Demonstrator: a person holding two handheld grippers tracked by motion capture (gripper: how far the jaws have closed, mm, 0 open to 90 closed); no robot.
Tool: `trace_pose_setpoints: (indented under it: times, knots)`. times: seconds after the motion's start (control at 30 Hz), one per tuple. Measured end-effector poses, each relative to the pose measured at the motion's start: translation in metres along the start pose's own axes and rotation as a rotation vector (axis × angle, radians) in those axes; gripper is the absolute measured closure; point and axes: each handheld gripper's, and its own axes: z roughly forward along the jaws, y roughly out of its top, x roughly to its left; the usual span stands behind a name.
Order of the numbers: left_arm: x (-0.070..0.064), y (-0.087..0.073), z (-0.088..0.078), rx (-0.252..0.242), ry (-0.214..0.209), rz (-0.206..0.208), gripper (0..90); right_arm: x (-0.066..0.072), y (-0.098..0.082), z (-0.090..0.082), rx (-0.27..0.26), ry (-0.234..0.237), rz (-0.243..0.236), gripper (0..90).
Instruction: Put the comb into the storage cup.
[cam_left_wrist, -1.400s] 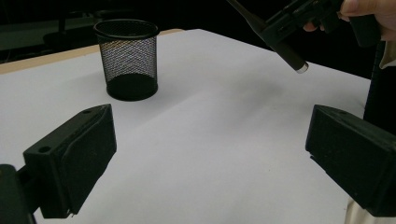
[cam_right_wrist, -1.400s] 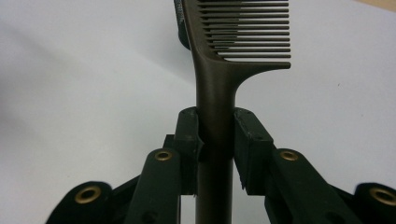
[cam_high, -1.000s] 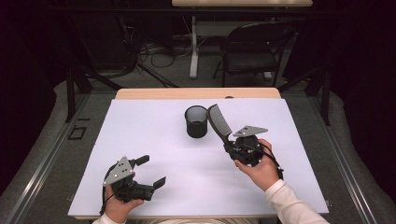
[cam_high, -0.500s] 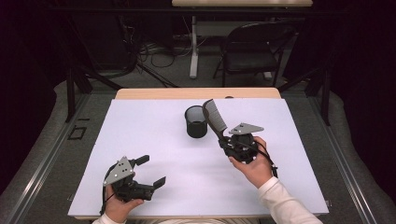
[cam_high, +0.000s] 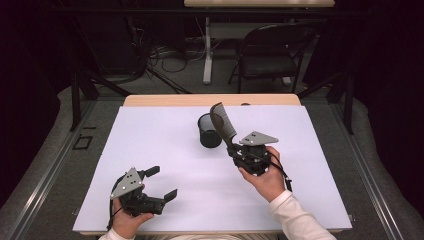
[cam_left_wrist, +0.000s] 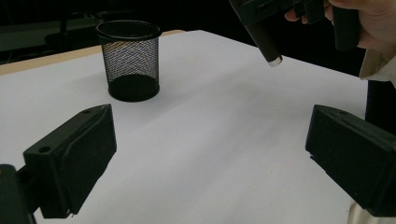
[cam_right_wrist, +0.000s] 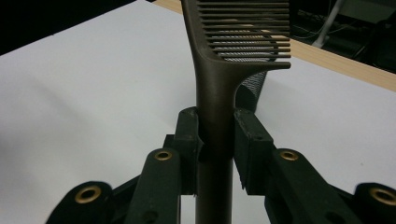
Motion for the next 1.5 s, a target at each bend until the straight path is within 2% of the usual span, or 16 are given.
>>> trace_pose_setpoints:
  times: [0.4,0.7,0.93,1.1,1.27,1.5]
  knots:
    - [0.002,-0.001,0.0,0.004,0.007,-0.008,2.2,0.018,0.003,0.009,-0.057,0.025,-0.032,72.7]
    - [0.006,-0.002,0.003,-0.002,0.023,-0.038,2.2,0.022,-0.002,0.009,-0.096,0.025,-0.065,72.8]
    - [0.01,-0.001,0.008,0.014,0.041,-0.064,2.2,0.028,-0.006,0.006,-0.119,0.026,-0.089,72.7]
    - [0.013,0.003,0.01,0.007,0.057,-0.069,2.2,0.031,-0.008,0.007,-0.133,0.024,-0.092,72.7]
    - [0.015,0.011,0.011,-0.017,0.054,-0.077,2.2,0.032,-0.009,0.007,-0.15,0.016,-0.095,72.7]
    - [0.019,0.022,0.014,-0.015,0.087,-0.075,2.2,0.035,-0.012,0.011,-0.154,0.003,-0.115,72.7]
